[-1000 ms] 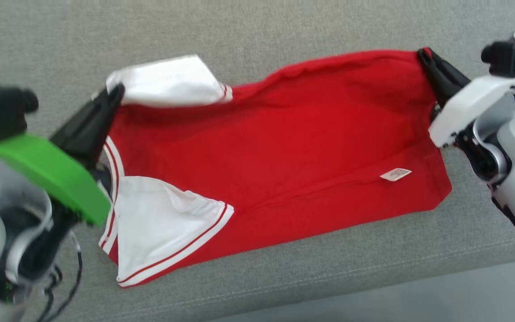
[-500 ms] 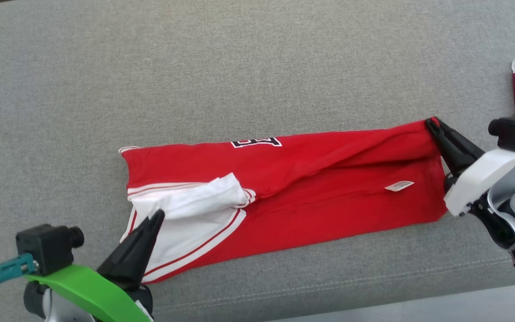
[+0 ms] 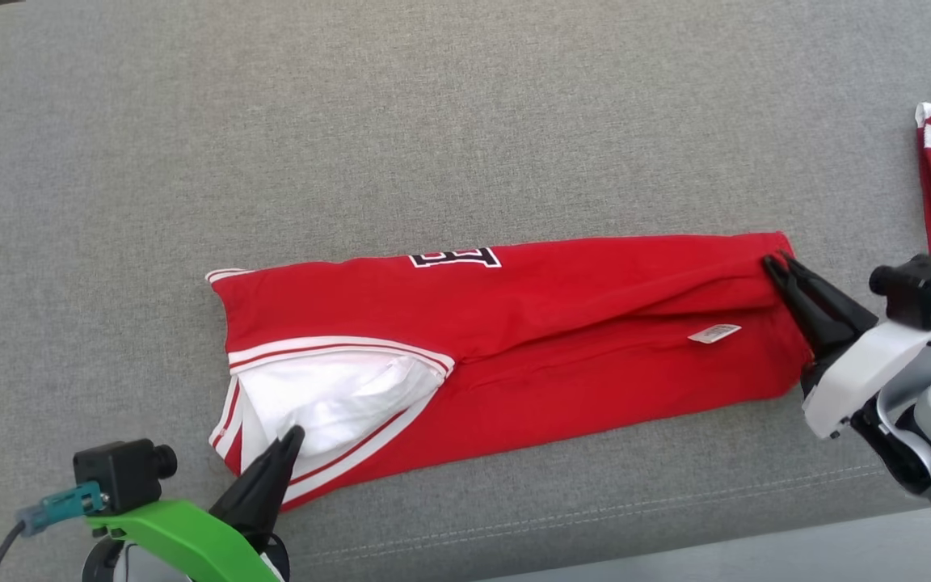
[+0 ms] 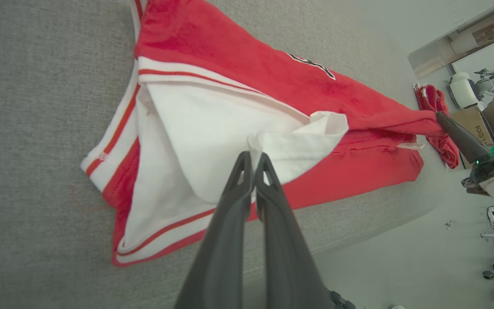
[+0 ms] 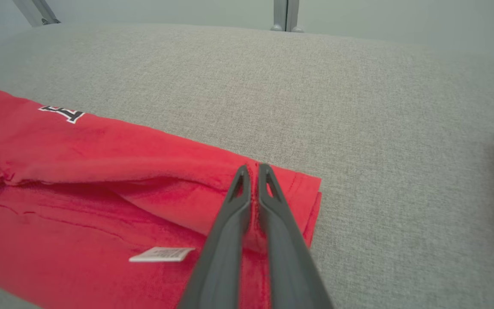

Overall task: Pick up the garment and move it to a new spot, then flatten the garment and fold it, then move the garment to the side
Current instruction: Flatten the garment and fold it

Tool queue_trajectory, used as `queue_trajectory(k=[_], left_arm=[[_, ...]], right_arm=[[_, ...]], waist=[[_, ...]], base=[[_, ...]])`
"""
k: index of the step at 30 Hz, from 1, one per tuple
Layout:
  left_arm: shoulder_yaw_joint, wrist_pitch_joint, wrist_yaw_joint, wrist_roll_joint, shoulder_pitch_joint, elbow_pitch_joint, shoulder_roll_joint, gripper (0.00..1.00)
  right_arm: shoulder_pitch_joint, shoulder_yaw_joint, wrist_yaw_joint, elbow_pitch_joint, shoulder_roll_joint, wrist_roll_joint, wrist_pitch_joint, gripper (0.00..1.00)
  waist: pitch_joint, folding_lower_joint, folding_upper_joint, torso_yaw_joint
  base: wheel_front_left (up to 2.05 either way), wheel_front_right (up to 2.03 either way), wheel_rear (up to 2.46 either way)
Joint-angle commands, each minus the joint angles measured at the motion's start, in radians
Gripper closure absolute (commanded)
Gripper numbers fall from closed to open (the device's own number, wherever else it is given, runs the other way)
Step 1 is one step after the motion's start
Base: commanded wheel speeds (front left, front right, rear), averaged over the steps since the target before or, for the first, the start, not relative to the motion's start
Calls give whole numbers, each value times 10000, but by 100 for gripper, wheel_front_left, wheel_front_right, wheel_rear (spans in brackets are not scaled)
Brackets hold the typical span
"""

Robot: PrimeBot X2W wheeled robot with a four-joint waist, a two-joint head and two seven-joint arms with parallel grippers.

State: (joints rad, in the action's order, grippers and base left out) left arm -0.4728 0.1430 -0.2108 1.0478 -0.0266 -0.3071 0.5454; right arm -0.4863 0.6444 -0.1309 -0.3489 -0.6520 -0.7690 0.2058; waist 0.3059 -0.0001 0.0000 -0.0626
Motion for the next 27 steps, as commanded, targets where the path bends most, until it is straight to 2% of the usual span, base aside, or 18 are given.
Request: queue_trajectory(k=[1, 2, 3, 5, 6, 7, 8, 9, 16, 20, 27], left_arm=[[-1, -47, 97, 53, -65, 147, -75, 100], [-38, -46, 112, 53, -83, 240, -99, 90], [-54, -50, 142, 79, -104, 353, -124, 72], [-98, -77, 183, 179, -183, 504, -210, 55], [-82, -111, 187, 202, -216, 605, -219, 26], [-60, -135, 162, 197, -250, 713, -213, 0], [-70, -131, 150, 216, -289, 790, -214, 0], [-87, -102, 181, 260, -318, 824, -208, 0], [205, -462, 113, 119, -504, 655, -4, 0], [260, -973, 89, -375, -449, 438, 8, 0], [-221, -1750, 75, -1530, 299, 459, -489, 0]], right_arm=[[161, 102, 5, 115, -99, 245, 197, 100], [201, 199, 5, 168, -159, 382, 284, 98], [257, 298, 5, 224, -217, 557, 356, 86], [401, 458, 5, 320, -288, 901, 465, 73], [476, 498, 5, 329, -319, 1033, 512, 64], [534, 510, 5, 336, -347, 1209, 540, 51], [595, 595, 5, 357, -373, 1395, 556, 11], [664, 624, 5, 366, -387, 1527, 585, 0], [1290, 1034, 7, 659, -840, 2409, 595, 0], [1768, 973, 7, 487, -1102, 2284, 597, 0], [2365, -84, 7, 658, -922, 1403, 599, 0]], waist=[[-32, 1, 0, -33], [-55, 1, 0, -48], [-84, 1, 0, -62], [-160, 1, 0, -97], [-201, 1, 0, -118], [-239, 1, 0, -145], [-279, 1, 0, -171], [-316, 1, 0, -194], [-581, 1, 0, -304], [-801, 1, 0, -328], [-1360, 1, 0, -353]], base=[[0, 0, 0], [0, 0, 0], [0, 0, 0], [0, 0, 0], [0, 0, 0], [0, 0, 0], [0, 0, 0], [0, 0, 0], [0, 0, 0], [0, 0, 0], [0, 0, 0]])
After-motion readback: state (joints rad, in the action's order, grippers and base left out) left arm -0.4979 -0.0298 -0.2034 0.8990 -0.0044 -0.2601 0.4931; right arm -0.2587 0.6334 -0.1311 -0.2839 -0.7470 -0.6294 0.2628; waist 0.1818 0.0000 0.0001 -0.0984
